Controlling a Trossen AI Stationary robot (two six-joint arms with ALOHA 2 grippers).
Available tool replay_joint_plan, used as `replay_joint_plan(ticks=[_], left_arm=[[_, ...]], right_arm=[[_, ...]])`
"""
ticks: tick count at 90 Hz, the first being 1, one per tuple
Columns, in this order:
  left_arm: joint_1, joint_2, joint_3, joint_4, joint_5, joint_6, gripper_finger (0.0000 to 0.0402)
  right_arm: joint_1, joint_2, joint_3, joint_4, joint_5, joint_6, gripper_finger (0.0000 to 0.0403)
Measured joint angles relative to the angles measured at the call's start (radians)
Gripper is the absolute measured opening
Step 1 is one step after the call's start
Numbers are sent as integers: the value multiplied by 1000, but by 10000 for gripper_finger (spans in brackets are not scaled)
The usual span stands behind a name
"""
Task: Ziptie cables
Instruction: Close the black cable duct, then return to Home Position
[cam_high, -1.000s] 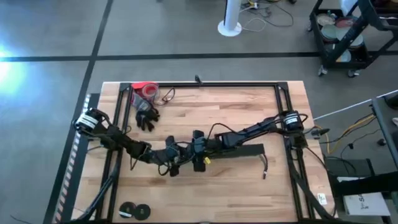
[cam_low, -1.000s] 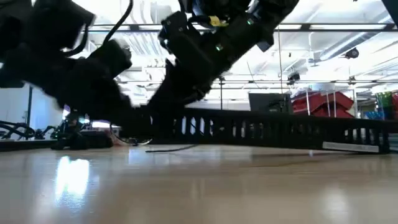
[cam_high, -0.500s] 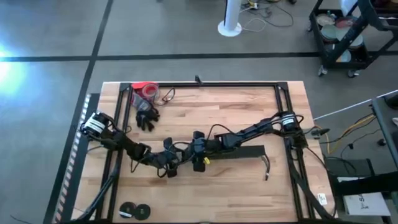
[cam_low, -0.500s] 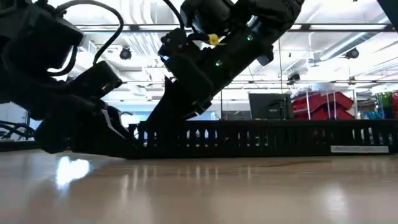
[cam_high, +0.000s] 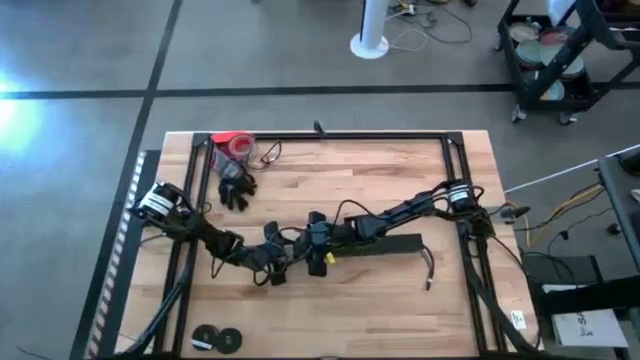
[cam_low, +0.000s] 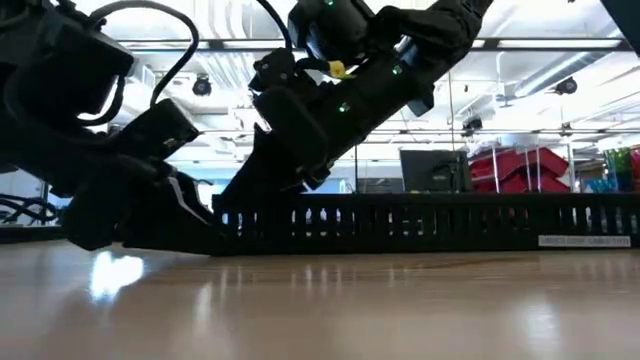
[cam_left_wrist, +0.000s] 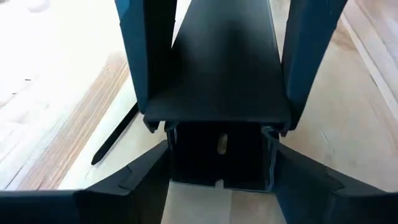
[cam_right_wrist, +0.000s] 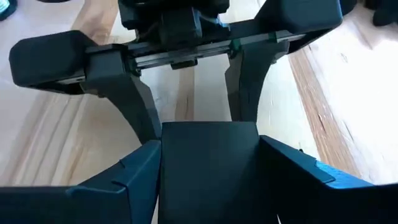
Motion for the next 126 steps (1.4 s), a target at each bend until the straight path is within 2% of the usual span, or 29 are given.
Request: replay_joint_plan(ticks=[14, 33, 42, 51, 60, 67, 75, 82, 90, 99, 111, 126], left_arm=[[0, 1, 0, 2, -1, -3, 234], [0, 0, 0, 5, 3, -4, 237], [0, -27, -2, 4, 13, -29, 256], [-1, -97, -20, -24, 19, -41, 285], [-1, -217, -47, -117, 26, -54, 309], [-1, -335, -55, -215, 70, -106, 320], [-2, -464, -64, -391, 109, -173, 322], [-2, -586, -66, -484, 99, -196, 317], [-2, -710, -68, -493, 61, -157, 310], [1, -850, -70, -447, -10, -23, 308], [25, -1012, -69, -354, -33, 138, 308], [72, -1156, -70, -354, -33, 227, 308]], right_arm=[[0, -3, 0, -2, -1, -4, 219], [0, -8, 0, -5, -8, -4, 251], [0, -35, -2, -23, -42, -7, 272], [4, -121, 0, -57, -76, -39, 295], [4, -222, -4, -136, -76, -93, 316], [1, -295, -44, -164, -63, -131, 326], [0, -392, -127, -133, -44, -148, 328], [2, -481, -238, -55, 6, -153, 323], [8, -587, -391, 39, 75, -154, 315], [18, -718, -531, 132, 111, -133, 304], [25, -906, -664, 129, 146, -95, 289], [26, -1146, -795, 129, 252, -129, 272]])
